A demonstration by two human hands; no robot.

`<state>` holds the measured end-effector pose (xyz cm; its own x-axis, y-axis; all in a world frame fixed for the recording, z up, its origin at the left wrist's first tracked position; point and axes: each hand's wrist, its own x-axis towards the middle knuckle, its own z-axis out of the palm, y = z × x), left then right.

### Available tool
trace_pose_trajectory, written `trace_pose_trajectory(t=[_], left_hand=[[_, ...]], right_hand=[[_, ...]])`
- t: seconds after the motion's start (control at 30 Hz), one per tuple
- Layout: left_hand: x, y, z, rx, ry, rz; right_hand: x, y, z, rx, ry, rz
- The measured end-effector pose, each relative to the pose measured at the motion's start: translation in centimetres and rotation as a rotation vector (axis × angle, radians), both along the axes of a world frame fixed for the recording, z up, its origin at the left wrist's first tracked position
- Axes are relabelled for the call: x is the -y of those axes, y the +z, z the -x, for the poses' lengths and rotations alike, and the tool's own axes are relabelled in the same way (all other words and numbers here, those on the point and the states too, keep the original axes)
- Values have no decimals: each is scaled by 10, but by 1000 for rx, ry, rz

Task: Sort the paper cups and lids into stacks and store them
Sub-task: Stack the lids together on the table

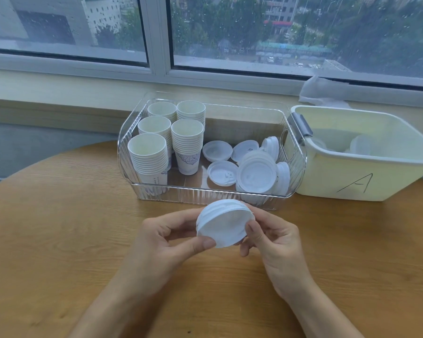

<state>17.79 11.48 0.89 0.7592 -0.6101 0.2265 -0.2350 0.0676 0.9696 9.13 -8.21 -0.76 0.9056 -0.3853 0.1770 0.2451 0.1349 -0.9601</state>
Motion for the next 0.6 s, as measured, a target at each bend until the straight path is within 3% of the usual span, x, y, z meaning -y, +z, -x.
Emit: trace_pose_trajectory(t=[0.3, 0.6], left_hand=[[5, -2, 0, -88, -10, 44], [16, -9, 10, -159, -174, 48]], right_hand=[[-2, 3, 0, -127, -16, -7], [-12, 6, 6, -245, -105, 101]])
